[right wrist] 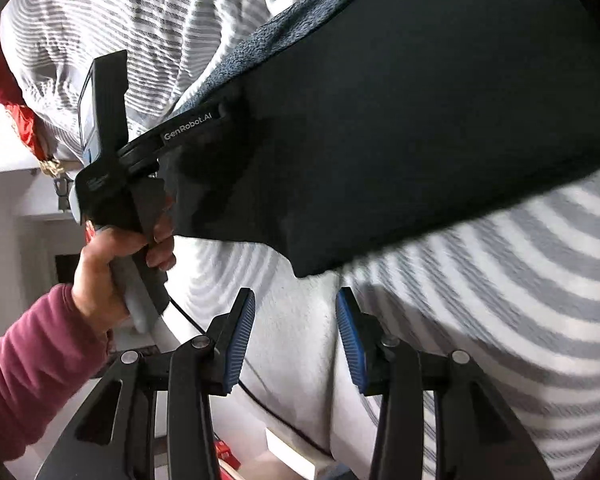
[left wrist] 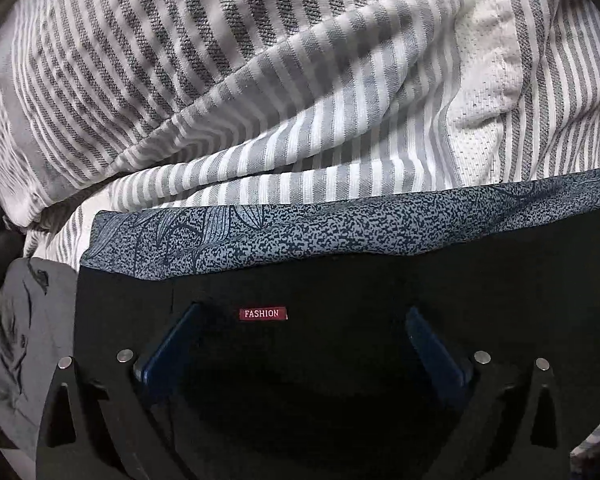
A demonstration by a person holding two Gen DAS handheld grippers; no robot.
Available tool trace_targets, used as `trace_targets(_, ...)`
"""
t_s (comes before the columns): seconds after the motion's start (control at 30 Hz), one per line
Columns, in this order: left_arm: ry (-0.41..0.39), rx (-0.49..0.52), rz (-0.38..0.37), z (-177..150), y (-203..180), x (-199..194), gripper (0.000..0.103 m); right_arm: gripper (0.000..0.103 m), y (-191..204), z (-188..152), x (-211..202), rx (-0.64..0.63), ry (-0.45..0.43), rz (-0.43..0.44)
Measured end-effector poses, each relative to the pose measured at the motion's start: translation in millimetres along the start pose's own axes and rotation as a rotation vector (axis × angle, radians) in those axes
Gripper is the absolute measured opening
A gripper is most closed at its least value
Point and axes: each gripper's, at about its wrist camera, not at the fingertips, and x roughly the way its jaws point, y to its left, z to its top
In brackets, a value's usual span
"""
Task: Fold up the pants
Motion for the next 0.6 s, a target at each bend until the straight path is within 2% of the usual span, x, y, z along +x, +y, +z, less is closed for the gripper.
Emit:
trace_targets(0.17,-0.023,-0.001,-0.015,-5,-4,-7,0.103,0.044,-3,22,16,0.037,-0.041,0.007)
trace_targets(0.2,-0.016,-0.002,-0.015,-4,-8,-10,0.103,0.038,-4,24,15,0.050,-0.038,0.004)
trace_targets(0.23,-0.001,-0.006,-0.015,-2,-9,-13,0.103,0.014,-3,27,12,0.052,-0.039,-0.007)
trace_targets(0.27,0.011,-0.011,-0.020,1,-8,-16,0.103,0.009,0,29,4,0.036,-0.050,0.006)
trace_targets(0.33,-0.001,-0.009,-0.026,2,-14,-30,0.103,0.008,5,24,-12,-0.001,-0.059,0.037)
trace_targets(0.43,-0.004,-0.005,-0.036,-5,-10,-23,0.103,0.007,8,16,-3,-0.044,-0.013,-0.030)
trace_targets(0.5,-0.010,-0.016,-0.037,-4,-9,-21,0.103,0.007,-3,11,6,-0.024,0.022,-0.052)
trace_targets(0.6,0.008,-0.019,-0.030,0,-9,-19,0.103,0.010,-8,6,9,0.015,0.060,-0.024)
